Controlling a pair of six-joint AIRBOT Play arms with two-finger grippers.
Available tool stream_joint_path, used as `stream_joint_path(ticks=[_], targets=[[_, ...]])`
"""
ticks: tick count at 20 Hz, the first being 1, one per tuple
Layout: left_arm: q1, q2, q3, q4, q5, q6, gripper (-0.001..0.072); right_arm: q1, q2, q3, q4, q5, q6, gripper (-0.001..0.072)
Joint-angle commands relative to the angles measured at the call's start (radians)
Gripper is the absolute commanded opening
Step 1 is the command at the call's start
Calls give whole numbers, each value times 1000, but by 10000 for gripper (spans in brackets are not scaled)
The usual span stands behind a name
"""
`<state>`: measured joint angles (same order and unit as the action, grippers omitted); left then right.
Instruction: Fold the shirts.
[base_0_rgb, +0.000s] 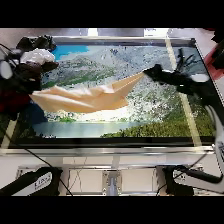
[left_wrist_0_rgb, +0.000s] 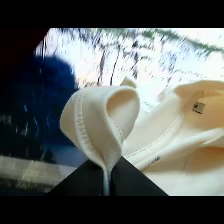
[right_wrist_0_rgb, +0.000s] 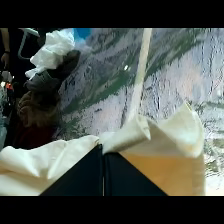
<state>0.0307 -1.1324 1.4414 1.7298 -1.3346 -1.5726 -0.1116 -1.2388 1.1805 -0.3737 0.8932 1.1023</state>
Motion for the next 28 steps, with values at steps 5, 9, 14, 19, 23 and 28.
stream_joint_path(ticks=[5,9,14,19,23,28], targets=[[-2,295,207,-324,185,74,12,-268,624,195,-423,-9,132,38],[-2,302,178,-534,128,107,12,-318,682,278,-478,19,148,38],[-2,259,-140,-498,65,92,12,-307,474,211,-488,212,185,38],[-53,81,-481,-496,368,54,11,-128,232,-22,-552,-79,192,38],[-117,-132,-472,-573,578,48,12,35,-8,-46,-539,-451,279,41],[-113,-201,-312,-631,765,89,633,148,-143,-45,-540,-797,289,480]])
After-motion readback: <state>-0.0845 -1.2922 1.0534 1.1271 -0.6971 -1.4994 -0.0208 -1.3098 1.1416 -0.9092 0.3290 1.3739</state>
